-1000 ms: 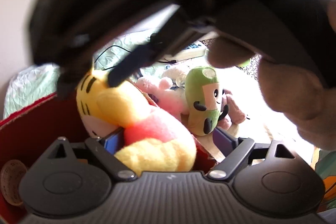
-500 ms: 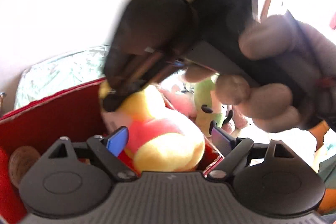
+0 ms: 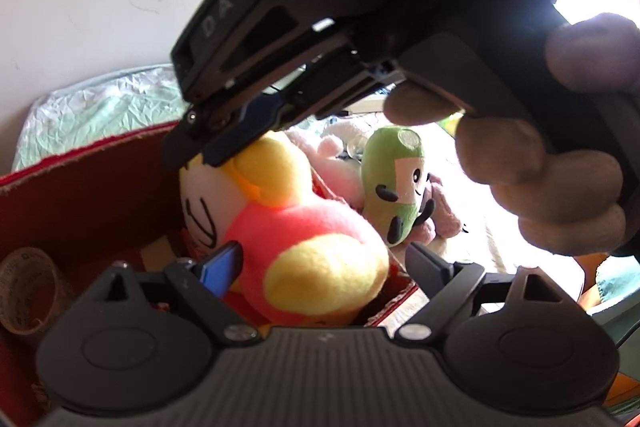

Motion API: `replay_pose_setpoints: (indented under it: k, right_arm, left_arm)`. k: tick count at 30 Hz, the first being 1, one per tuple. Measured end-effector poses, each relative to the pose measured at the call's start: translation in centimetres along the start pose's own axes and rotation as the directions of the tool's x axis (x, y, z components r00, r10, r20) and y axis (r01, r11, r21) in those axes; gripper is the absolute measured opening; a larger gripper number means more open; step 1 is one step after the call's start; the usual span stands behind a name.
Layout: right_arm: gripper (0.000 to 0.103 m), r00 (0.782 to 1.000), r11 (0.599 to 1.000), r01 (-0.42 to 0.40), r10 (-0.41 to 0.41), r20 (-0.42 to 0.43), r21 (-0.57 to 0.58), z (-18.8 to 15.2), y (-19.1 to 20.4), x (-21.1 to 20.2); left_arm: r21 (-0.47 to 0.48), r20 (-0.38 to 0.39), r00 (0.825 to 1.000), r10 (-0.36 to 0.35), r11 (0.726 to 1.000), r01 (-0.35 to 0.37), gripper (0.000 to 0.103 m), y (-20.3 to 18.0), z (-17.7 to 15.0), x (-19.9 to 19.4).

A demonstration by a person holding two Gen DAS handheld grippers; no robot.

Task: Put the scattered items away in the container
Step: 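Withdraw the open right gripper up out of the red box, then move the right gripper back to the pile of plush toys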

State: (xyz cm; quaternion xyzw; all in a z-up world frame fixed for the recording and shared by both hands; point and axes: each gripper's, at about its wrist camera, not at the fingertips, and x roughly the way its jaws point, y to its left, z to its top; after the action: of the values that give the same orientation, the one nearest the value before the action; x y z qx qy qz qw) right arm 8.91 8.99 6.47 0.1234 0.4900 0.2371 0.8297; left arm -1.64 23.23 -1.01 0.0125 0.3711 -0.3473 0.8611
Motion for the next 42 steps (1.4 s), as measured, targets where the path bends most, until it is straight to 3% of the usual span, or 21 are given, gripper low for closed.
replay_pose_setpoints:
  k: [2, 4, 10, 16, 25, 32, 37, 42]
  right_arm:
    - [0.022, 1.0, 1.0, -0.006, 0.006, 0.006, -0.003, -0.1, 0.2, -0.3]
    - [0.022, 1.0, 1.0, -0.002, 0.002, 0.007, -0.002, -0.2, 0.4, -0.2]
    - [0.023, 1.0, 1.0, -0.012, 0.012, 0.02, -0.005, -0.7, 0.6, -0.7]
    - [0.023, 1.0, 1.0, -0.01, 0.01, 0.029, 0.002, -1.1, 0.3, -1.0]
    - [0.024, 0.998, 1.0, -0.014, 0.013, 0.065, 0.013, -2.3, 0.0, -2.1]
    - [0.032, 0.99, 0.999, -0.035, 0.03, 0.136, 0.033, -4.1, -0.2, -5.0]
    - [0.035, 0.978, 0.996, -0.021, 0.004, 0.209, 0.083, -6.3, -1.6, -7.4]
    - [0.04, 0.964, 0.991, 0.056, -0.084, 0.252, 0.119, -8.4, -3.2, -9.1]
  left_arm:
    - [-0.01, 0.004, 1.0, -0.001, 1.0, 0.001, 0.088, -0.1, -0.1, -0.4]
    - [-0.018, -0.002, 1.0, 0.003, 1.0, -0.003, 0.088, 1.4, 2.4, 2.3]
    - [-0.022, 0.019, 1.0, -0.005, 1.0, 0.005, 0.088, -0.5, 2.9, -0.9]
    - [-0.054, -0.005, 1.0, 0.005, 0.999, -0.005, 0.088, -0.3, 2.8, -0.6]
    - [-0.09, 0.02, 0.999, 0.027, 0.996, -0.025, 0.088, -0.4, 3.1, -2.4]
    - [-0.068, 0.08, 0.995, 0.06, 0.996, -0.055, 0.088, -1.8, 3.1, -4.9]
    - [-0.072, 0.119, 0.991, 0.063, 0.996, -0.054, 0.088, -3.3, 3.4, -6.3]
    - [-0.037, 0.124, 0.988, 0.087, 0.996, -0.083, 0.088, -6.1, 4.2, -6.3]
